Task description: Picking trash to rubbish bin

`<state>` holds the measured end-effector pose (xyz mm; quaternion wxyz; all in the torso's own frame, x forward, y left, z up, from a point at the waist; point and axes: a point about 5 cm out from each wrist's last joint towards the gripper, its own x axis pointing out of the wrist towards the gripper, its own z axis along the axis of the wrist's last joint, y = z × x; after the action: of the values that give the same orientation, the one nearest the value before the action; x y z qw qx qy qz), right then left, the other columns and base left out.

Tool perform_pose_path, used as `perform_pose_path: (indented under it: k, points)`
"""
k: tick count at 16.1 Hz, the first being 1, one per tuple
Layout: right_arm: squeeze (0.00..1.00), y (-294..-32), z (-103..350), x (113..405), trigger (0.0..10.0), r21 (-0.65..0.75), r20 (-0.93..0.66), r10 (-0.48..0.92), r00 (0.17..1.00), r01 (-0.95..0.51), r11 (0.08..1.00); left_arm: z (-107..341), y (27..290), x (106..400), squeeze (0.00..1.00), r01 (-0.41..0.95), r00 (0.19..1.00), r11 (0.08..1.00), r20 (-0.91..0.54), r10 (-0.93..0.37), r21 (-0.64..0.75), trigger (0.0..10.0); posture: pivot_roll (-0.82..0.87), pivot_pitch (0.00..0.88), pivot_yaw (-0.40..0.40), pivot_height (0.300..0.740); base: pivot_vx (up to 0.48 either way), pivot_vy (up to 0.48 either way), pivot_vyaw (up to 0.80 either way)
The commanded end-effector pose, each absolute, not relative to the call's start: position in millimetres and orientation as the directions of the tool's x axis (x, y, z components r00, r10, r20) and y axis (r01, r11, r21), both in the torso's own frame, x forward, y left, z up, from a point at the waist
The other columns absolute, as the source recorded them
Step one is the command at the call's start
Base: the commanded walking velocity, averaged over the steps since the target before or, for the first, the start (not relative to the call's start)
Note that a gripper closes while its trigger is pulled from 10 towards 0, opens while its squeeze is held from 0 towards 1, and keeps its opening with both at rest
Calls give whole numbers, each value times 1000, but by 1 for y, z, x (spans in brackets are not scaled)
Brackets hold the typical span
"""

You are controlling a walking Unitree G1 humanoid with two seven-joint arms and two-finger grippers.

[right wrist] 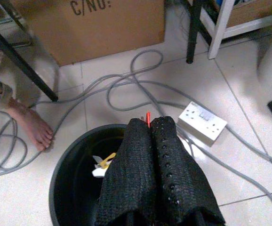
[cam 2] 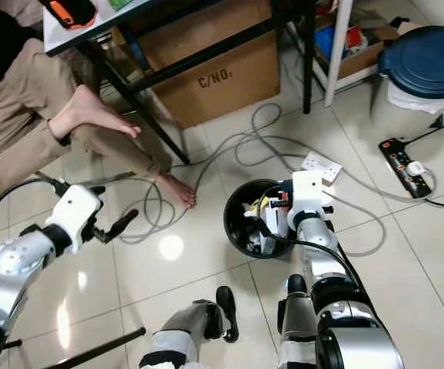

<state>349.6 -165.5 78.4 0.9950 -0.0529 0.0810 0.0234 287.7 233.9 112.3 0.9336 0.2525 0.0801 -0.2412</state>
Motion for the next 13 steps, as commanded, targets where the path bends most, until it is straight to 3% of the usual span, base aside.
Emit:
perform_pose_path:
  k: [1,9,13]
  points:
    - [0,-156,68,345,10000,-64,-200,65,978,-79,995,108,248,277,0,481,874,762,-303,-380,434,10000,238,453,288,740,0,0,0]
    - [0,-136,66,356,10000,-63,-309,85,947,-110,992,95,247,252,0,397,911,827,-278,-304,398,10000,238,434,169,740,0,0,0]
    - [0,-132,64,354,10000,-71,-306,101,946,-129,989,92,247,243,0,372,919,843,-278,-278,388,10000,265,451,153,740,0,0,0]
